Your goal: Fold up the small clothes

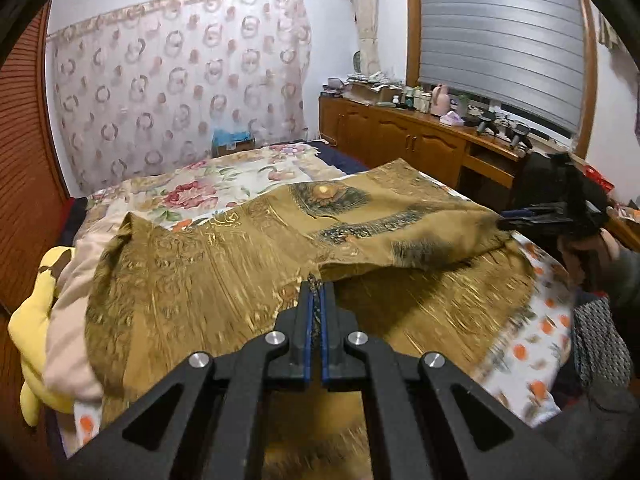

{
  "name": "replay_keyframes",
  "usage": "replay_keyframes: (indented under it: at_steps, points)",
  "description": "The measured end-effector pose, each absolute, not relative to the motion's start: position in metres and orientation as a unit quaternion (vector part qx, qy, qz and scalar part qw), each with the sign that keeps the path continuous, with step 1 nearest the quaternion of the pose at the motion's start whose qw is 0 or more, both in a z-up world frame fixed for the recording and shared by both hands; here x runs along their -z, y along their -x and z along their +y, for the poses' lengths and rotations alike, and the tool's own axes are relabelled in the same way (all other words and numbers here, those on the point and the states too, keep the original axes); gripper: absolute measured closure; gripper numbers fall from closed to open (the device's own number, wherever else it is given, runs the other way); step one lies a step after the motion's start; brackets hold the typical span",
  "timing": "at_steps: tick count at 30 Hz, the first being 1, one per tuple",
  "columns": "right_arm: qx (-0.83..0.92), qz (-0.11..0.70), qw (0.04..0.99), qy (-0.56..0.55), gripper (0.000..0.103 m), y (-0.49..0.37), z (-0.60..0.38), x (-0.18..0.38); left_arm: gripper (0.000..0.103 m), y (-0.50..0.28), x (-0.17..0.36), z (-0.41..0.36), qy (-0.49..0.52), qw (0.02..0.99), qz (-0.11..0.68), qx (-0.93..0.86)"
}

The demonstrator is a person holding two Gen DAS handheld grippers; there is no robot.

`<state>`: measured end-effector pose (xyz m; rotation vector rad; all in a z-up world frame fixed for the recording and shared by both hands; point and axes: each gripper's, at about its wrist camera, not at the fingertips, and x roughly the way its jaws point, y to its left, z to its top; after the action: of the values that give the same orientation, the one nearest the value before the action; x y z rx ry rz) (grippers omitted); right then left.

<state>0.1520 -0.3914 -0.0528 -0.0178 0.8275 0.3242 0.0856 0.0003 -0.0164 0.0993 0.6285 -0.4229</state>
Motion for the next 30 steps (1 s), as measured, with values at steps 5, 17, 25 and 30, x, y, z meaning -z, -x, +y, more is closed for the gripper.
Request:
replay_keyframes:
  at_steps: [5, 17, 25, 30]
  points:
    - [-0.16, 0.412, 0.897, 0.006, 0.058, -0.145, -0.392, 0.061, 0.096, -0.064, 0.029, 0.008, -0.043, 0.918, 0.335, 0.206]
    - [-0.156, 0.416, 0.896, 0.006, 0.058, -0.146, -0.394, 0.067, 0.063, -0.059, 0.039, 0.066, -0.022, 0.937, 0.331, 0.113]
    - [-0.164, 0.414, 0.895, 0.017, 0.063, -0.154, -0.386, 0.069, 0.063, -0.097, 0.087, 0.101, -0.052, 0.923, 0.382, 0.01]
    - [-0.192, 0.404, 0.894, 0.022, 0.097, -0.153, -0.377, 0.065, 0.063, -0.103, 0.111, 0.101, -0.044, 0.911, 0.411, 0.015]
